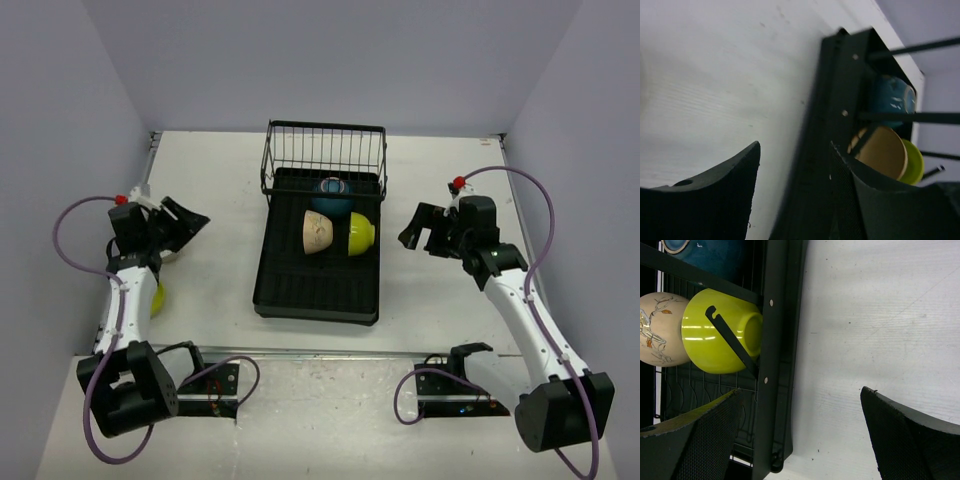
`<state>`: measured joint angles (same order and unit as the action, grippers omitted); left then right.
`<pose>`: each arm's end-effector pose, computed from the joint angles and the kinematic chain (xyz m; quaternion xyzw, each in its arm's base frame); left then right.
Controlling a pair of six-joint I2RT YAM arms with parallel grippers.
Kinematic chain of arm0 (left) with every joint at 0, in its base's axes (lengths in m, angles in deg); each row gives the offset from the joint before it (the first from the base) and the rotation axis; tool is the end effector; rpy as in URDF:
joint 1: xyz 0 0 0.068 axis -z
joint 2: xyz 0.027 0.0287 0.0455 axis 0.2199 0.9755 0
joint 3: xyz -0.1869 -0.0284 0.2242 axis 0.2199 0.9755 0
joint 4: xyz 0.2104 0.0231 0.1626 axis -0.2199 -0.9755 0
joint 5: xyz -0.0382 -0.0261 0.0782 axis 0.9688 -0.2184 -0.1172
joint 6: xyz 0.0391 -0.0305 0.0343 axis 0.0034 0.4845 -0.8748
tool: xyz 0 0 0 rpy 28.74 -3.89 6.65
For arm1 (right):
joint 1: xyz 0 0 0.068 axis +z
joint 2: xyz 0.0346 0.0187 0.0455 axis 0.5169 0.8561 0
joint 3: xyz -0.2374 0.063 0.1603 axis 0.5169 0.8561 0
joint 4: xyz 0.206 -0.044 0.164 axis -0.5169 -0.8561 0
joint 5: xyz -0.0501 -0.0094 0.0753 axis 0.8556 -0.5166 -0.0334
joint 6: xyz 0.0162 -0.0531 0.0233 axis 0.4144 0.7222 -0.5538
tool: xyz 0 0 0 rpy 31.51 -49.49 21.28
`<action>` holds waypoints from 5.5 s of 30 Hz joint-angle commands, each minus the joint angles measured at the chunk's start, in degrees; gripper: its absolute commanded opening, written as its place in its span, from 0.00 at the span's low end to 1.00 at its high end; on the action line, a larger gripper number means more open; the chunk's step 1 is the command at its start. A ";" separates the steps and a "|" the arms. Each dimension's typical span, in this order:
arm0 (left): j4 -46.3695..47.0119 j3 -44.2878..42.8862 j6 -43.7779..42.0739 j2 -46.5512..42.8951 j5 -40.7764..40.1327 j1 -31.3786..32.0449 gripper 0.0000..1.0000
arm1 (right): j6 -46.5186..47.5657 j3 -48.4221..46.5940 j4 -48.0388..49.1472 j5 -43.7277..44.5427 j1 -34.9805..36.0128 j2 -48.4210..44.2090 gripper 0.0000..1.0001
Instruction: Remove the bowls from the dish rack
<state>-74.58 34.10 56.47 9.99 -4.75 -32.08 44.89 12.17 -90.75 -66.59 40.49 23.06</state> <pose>0.2286 0.0616 0.2758 -0.3103 0.8181 -0.2382 0.4215 0.2118 0.0429 0.3001 0.0700 0.8929 0.2001 0.3971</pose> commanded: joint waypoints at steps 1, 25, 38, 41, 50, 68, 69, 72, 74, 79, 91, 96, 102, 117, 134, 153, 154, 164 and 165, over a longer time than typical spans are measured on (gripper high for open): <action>28.13 9.44 13.69 -1.20 25.33 3.55 0.57 | 0.15 -2.99 0.91 -1.01 0.30 0.38 0.99; 66.07 25.90 19.20 -2.45 24.40 22.97 0.53 | -0.02 -0.79 0.65 -1.10 0.30 -2.17 0.99; 75.65 22.66 18.67 11.10 16.14 31.24 0.53 | -0.20 -0.26 0.03 -1.18 0.30 -3.49 0.99; 77.85 22.30 19.63 13.30 14.38 32.29 0.53 | -0.29 -0.18 -0.05 -0.92 0.30 -3.40 0.99; 84.10 20.20 22.19 20.15 12.00 35.28 0.53 | -1.08 -0.70 0.21 -1.54 0.30 -2.70 0.99; 87.88 15.98 23.86 29.12 10.07 38.80 0.52 | -0.38 -2.90 -0.05 -0.66 0.30 -1.38 0.99; 87.88 15.89 23.77 29.30 10.07 38.89 0.52 | -0.29 -2.99 -0.14 -0.57 0.30 -1.46 0.99; 87.88 15.19 23.94 30.18 9.98 39.15 0.52 | -0.29 -3.08 -0.14 -0.40 0.30 -1.38 0.99; 87.79 15.01 23.95 30.70 9.54 39.59 0.51 | -0.38 -2.90 -0.14 -0.31 0.30 -1.47 0.99; 87.00 15.10 24.38 31.58 8.14 40.47 0.48 | -0.46 -2.73 -0.05 0.13 0.30 -1.82 0.99; 86.65 14.39 25.44 33.17 5.32 42.93 0.41 | -0.29 -2.37 -0.40 1.01 0.30 -2.78 0.99; 86.56 14.92 25.61 33.43 5.15 42.93 0.38 | -0.11 -2.29 -0.67 1.19 0.30 -3.22 0.99; 86.56 14.83 25.88 33.69 5.06 43.02 0.36 | 0.06 -2.11 -0.84 1.45 0.30 -3.31 0.99; 88.04 14.57 26.76 34.92 6.11 43.02 0.18 | 0.59 -2.11 -1.28 1.54 0.30 -3.93 0.99; 111.16 16.68 39.93 43.18 9.28 42.67 0.00 | 1.20 -2.11 -2.07 1.63 0.22 -4.54 0.99; 117.75 18.17 45.30 39.93 10.95 38.45 0.00 | 1.65 -2.73 -2.07 0.57 0.22 -3.84 0.99; 118.72 18.09 46.35 40.37 10.86 38.27 0.00 | 1.56 -2.73 -2.16 0.57 0.21 -3.84 0.99; 123.12 15.63 50.31 41.08 10.33 38.18 0.00 | 1.56 -1.94 -1.90 0.57 0.30 -4.37 0.99; 123.30 15.28 50.49 40.99 10.33 38.18 0.00 | 1.56 -1.94 -1.90 0.57 0.30 -4.37 0.99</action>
<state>21.06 50.38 105.14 51.01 3.86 6.80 45.39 11.80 -92.54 -66.00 40.51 19.60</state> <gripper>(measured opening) 0.046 0.990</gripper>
